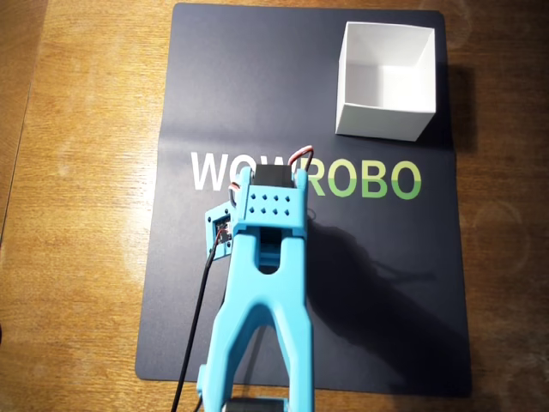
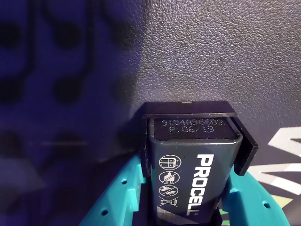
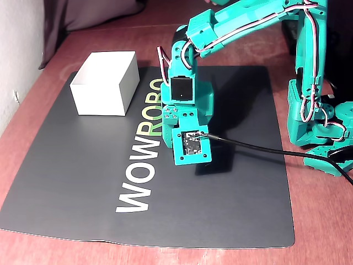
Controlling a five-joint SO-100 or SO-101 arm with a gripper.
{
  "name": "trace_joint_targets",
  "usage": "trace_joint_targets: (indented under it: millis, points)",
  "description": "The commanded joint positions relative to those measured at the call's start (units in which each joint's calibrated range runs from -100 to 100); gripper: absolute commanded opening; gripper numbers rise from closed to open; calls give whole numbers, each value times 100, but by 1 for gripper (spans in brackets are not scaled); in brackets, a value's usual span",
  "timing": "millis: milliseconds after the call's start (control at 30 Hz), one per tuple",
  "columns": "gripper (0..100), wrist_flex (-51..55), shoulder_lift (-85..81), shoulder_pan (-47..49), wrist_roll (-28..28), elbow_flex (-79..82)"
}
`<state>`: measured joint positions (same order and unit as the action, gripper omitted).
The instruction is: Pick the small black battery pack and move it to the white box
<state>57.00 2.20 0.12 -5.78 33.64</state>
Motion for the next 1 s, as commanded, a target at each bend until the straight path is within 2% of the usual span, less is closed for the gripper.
trace_joint_targets:
  millis: [0, 400, 833, 967]
  points:
    - [4, 41, -339, 40, 5, -130]
    - [4, 172, -365, 29, -185, -148]
    - [4, 128, -1163, -65, -191, -157]
    - [4, 128, -1338, -218, -169, -611]
